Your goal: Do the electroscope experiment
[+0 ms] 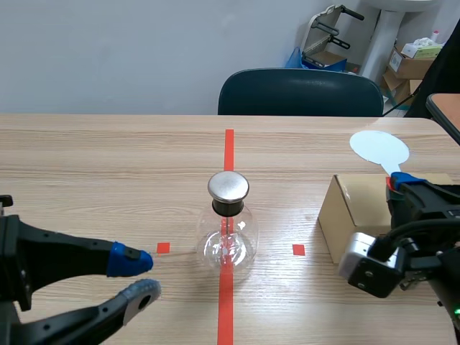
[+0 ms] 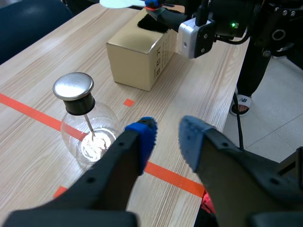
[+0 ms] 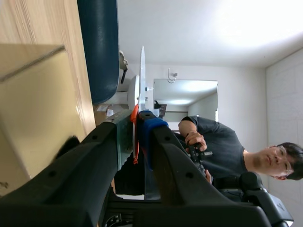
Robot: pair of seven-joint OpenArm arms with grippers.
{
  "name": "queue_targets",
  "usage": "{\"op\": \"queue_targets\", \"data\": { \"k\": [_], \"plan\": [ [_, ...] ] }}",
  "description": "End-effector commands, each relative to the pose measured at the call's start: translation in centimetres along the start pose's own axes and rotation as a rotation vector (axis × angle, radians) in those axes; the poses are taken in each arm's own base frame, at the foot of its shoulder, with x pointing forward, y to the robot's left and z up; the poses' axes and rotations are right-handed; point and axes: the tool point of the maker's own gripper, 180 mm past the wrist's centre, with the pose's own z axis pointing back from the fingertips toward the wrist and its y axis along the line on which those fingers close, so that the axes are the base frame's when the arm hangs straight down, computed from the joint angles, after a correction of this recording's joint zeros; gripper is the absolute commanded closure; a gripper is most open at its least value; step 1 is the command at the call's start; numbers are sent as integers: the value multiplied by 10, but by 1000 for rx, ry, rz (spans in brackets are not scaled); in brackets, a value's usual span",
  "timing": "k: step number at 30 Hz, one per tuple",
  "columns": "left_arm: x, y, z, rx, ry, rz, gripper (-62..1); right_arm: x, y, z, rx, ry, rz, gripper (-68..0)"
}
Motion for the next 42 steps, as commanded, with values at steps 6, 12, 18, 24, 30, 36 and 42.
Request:
{"op": "queue_targets", "data": {
  "k": [6, 12, 18, 24, 30, 36, 42],
  "plan": [
    [7, 2, -5, -2, -39, -44, -16, 16, -20, -18, -99, 18, 20, -11],
    [-8, 11, -14, 8, -32, -40, -16, 30, -25, -24, -127, 38, 16, -11],
    [-34, 27, -24, 48, -4, -31, -16, 40, -19, -25, -119, 39, 29, -11],
    [-50, 37, -34, 55, 13, -39, -16, 49, -11, -22, -97, 16, 29, -11],
    [-64, 47, -47, 70, 26, -49, -16, 54, -9, -23, -94, 11, 19, -11],
    [-82, 59, -58, 99, 49, -40, -16, 53, -6, -23, -87, 22, 16, -11],
    [-104, 69, -68, 124, 85, -34, -16, 52, -5, -22, -83, 27, 6, -11]
  ]
}}
